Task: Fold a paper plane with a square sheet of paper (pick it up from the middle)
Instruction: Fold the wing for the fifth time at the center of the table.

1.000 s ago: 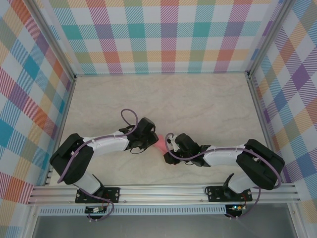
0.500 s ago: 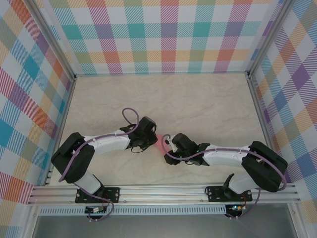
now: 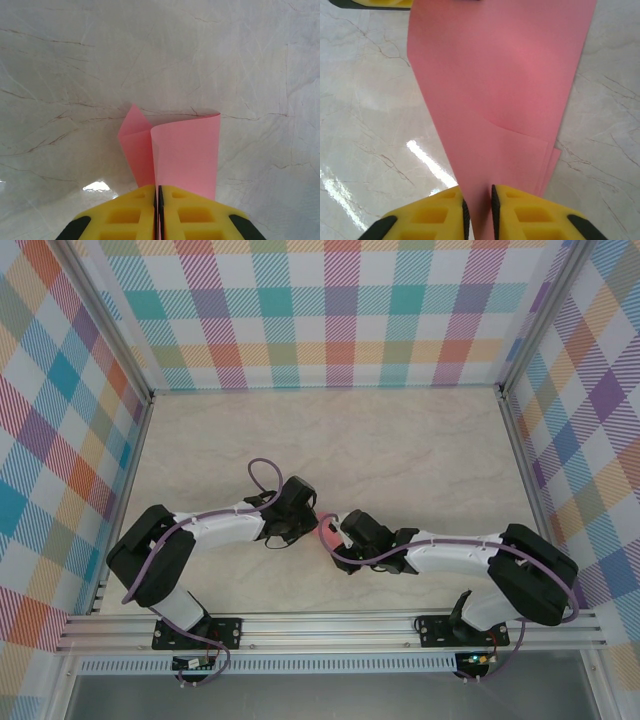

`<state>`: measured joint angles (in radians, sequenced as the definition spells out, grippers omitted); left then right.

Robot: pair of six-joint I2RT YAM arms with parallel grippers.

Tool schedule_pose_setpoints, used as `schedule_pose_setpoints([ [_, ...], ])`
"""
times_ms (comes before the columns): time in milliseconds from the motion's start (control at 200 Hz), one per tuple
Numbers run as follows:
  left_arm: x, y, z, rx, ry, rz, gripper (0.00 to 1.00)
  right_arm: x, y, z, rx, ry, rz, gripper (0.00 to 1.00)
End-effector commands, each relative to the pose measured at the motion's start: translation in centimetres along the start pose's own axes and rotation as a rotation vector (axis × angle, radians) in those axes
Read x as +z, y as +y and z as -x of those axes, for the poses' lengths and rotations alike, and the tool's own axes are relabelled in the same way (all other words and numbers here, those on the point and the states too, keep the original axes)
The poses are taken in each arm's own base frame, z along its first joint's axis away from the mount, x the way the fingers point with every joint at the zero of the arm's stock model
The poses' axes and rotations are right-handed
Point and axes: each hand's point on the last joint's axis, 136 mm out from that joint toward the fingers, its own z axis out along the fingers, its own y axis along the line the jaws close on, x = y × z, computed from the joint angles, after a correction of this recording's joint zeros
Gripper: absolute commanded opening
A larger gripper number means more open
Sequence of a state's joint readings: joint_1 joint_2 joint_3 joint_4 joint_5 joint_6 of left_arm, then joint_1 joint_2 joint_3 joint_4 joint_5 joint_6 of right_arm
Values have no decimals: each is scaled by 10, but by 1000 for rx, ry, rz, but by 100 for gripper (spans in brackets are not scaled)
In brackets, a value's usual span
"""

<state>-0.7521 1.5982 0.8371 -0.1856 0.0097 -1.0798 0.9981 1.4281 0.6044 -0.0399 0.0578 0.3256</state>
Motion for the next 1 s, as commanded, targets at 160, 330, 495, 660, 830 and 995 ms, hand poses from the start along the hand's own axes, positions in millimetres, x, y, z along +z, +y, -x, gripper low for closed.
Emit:
schedule_pose_setpoints([
  [160, -4, -6, 2, 19, 1, 3, 12, 5, 1, 1, 17, 0, -5, 3],
  [330, -19, -4, 10, 38, -42, 5, 28, 10, 9, -3, 70, 8, 53, 0],
  [495, -41, 6, 17, 56, -95, 28, 42, 17, 23, -4, 133, 24, 158, 0],
  [660, -60, 18, 20, 58, -139, 37, 50, 24, 25, -5, 165, 36, 168, 0],
  [830, -72, 27, 19, 49, -166, 6, 51, 18, 30, 2, 212, 20, 216, 0],
  [995, -80, 24, 16, 54, -173, -68, 49, 5, 32, 13, 290, -27, 312, 0],
])
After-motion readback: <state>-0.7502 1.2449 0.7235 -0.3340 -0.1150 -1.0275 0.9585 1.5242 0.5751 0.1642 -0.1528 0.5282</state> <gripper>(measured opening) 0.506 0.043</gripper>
